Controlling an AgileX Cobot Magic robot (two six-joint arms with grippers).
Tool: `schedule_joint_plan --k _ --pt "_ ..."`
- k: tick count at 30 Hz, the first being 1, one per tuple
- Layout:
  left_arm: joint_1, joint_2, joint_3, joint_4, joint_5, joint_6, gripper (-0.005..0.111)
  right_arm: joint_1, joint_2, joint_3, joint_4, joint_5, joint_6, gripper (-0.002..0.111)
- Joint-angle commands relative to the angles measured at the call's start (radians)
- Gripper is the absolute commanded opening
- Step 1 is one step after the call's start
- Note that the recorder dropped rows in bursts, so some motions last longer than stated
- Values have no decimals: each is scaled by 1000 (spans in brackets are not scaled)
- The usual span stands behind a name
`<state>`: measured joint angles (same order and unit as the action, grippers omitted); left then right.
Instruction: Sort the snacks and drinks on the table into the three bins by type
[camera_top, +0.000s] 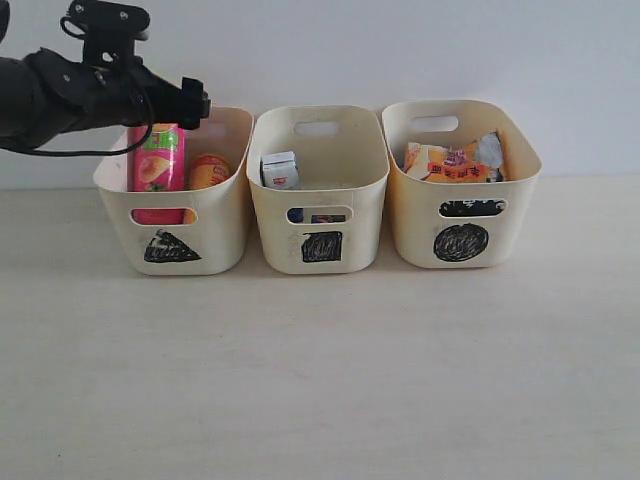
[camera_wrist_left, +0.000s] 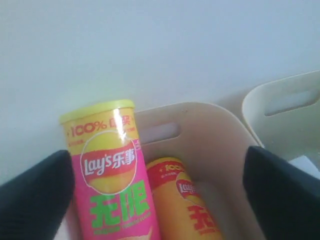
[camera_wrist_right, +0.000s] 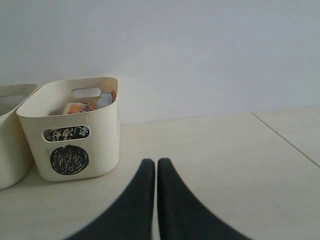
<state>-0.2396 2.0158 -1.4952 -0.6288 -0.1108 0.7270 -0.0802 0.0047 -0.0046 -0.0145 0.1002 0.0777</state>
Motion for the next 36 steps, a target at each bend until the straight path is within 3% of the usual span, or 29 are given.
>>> schedule_joint_plan --k 1,3,8,14,17,20,26,32,36 --pt "4 -84 -6 1 116 67 36 -8 -5 5 2 -6 -5 0" --pt "9 -118 -6 1 189 77 4 -8 -5 5 2 -6 -5 0" --pt "21 -183 0 9 312 56 4 -8 -5 5 2 -6 -5 0" --pt "21 -278 81 82 327 -46 4 -8 -5 5 2 -6 -5 0" --pt "21 -351 155 239 385 -191 4 -8 -5 5 2 -6 -5 0" --pt "21 -398 165 456 603 -372 4 -8 -5 5 2 -6 -5 0" --pt "21 -493 180 547 826 -500 4 -8 -5 5 2 -6 -5 0" --pt "21 -668 360 521 794 -541 4 -8 -5 5 2 -6 -5 0" --pt "21 -752 457 513 794 -472 4 -8 -5 5 2 -6 -5 0"
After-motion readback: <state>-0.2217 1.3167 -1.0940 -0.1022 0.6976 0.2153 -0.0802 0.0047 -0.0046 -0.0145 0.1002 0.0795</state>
